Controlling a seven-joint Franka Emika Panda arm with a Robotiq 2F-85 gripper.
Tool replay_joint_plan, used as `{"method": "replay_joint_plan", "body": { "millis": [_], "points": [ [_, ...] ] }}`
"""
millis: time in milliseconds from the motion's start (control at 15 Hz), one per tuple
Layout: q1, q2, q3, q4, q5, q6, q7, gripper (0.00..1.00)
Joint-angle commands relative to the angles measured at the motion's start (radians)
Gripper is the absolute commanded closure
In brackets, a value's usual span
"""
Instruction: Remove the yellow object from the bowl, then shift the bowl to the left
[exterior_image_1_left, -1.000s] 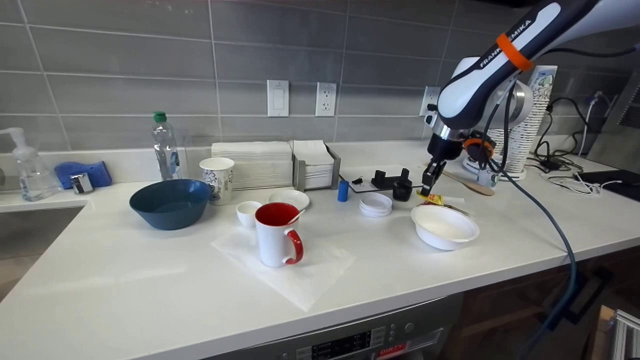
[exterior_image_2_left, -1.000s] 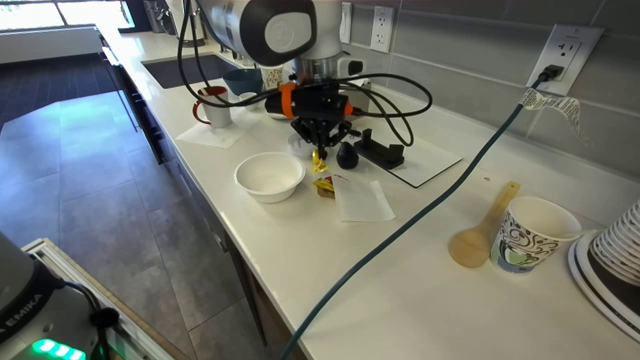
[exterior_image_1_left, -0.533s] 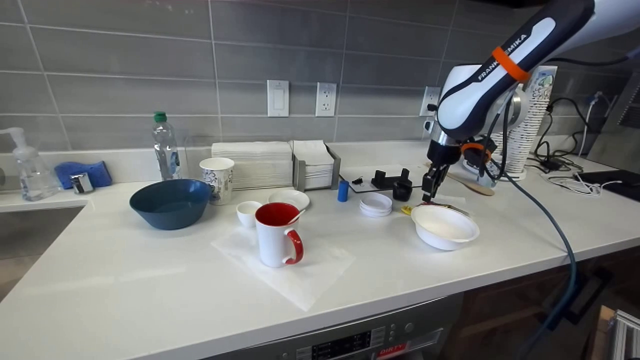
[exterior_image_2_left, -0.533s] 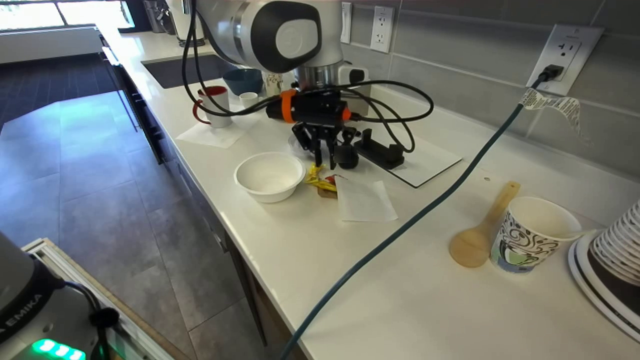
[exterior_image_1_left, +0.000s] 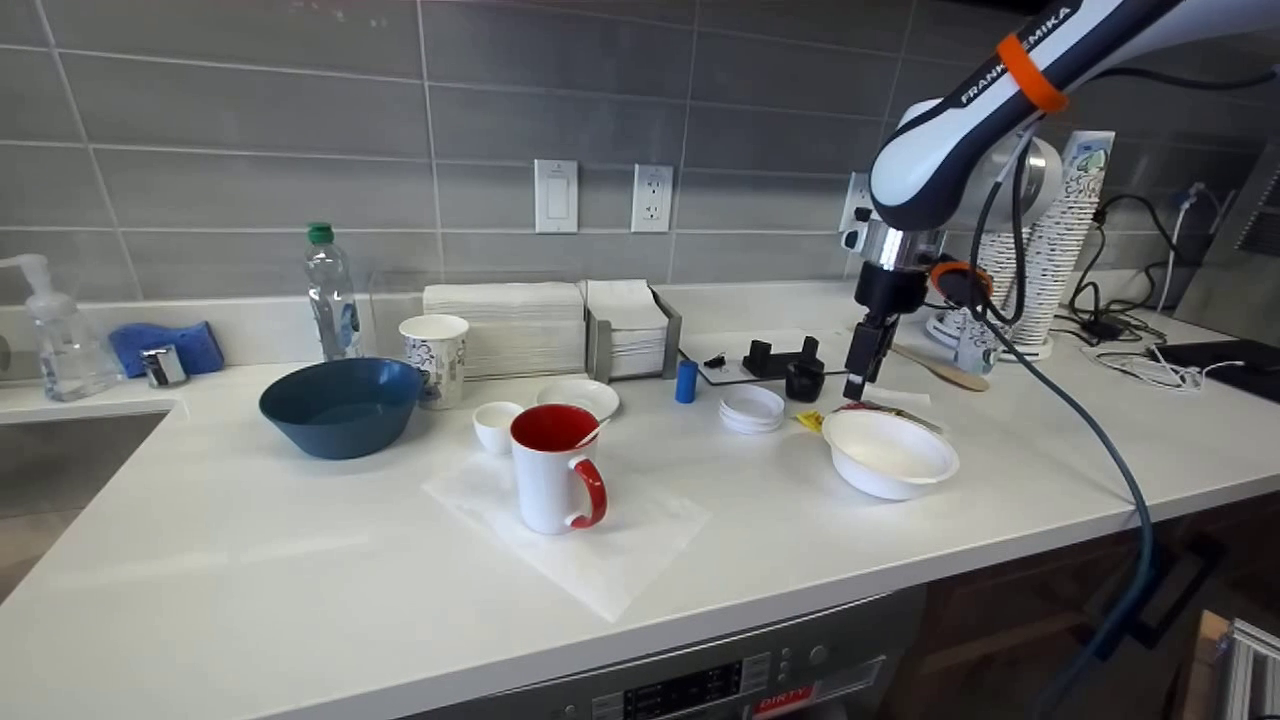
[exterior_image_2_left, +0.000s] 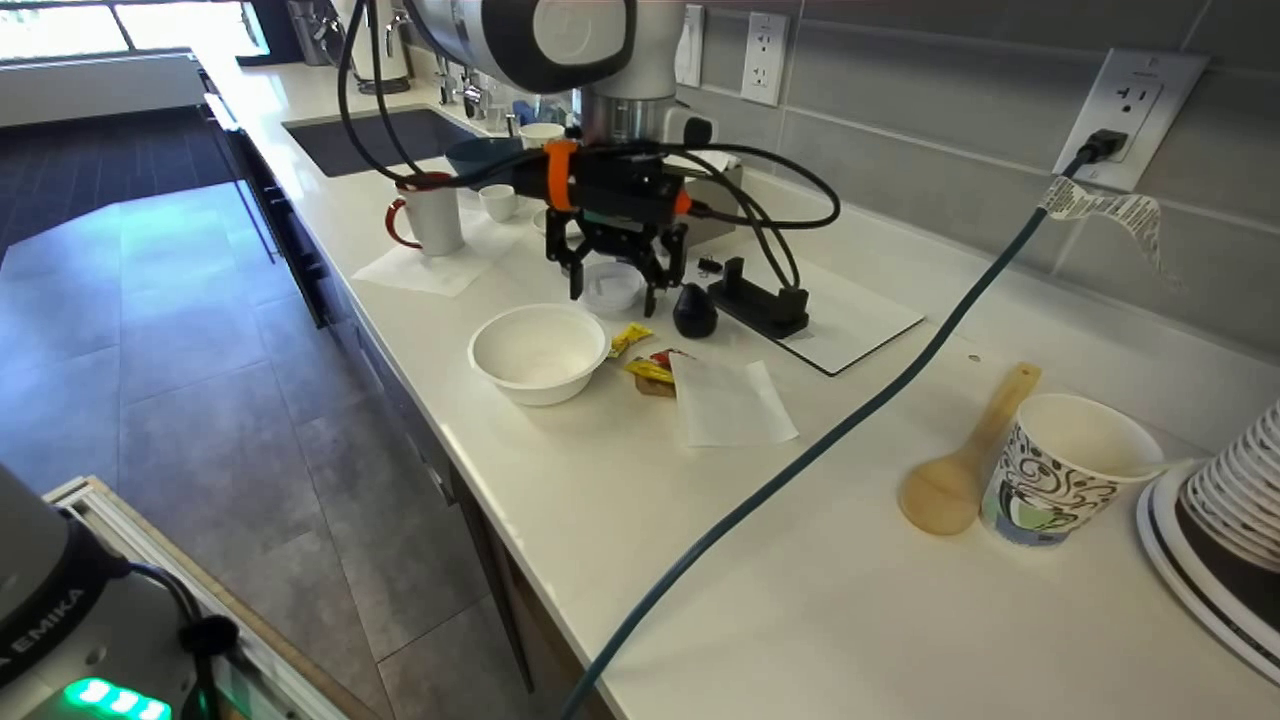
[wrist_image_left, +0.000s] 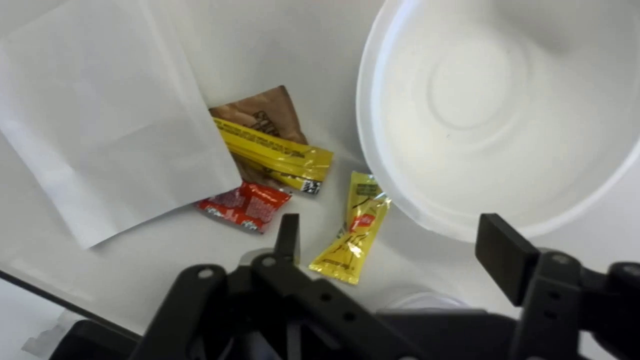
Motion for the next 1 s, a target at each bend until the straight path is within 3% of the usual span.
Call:
{"method": "replay_joint_plan", "body": {
  "millis": [0, 200, 600, 667, 733, 867, 933],
  "points": [
    [-0.020, 0.011, 0.013, 0.041, 0.053, -0.152, -0.140, 0.00],
    [-0.018, 0.038, 0.007, 0.063, 0.037, -0.216, -0.215, 0.00],
    [-0.022, 0.099, 0.011, 0.083, 0.030, -0.217, -0.269, 0.16],
    [-0.022, 0.107, 0.011, 0.083, 0.026, -0.209, -0.270, 0.22],
    [-0.024, 0.113, 0.013, 0.083, 0.026, -0.210, -0.274, 0.20],
    [-0.025, 0.122, 0.015, 0.082, 0.029, -0.213, -0.277, 0.44],
    [-0.026, 0.123, 0.017, 0.081, 0.036, -0.220, -0.277, 0.46]
  ]
}}
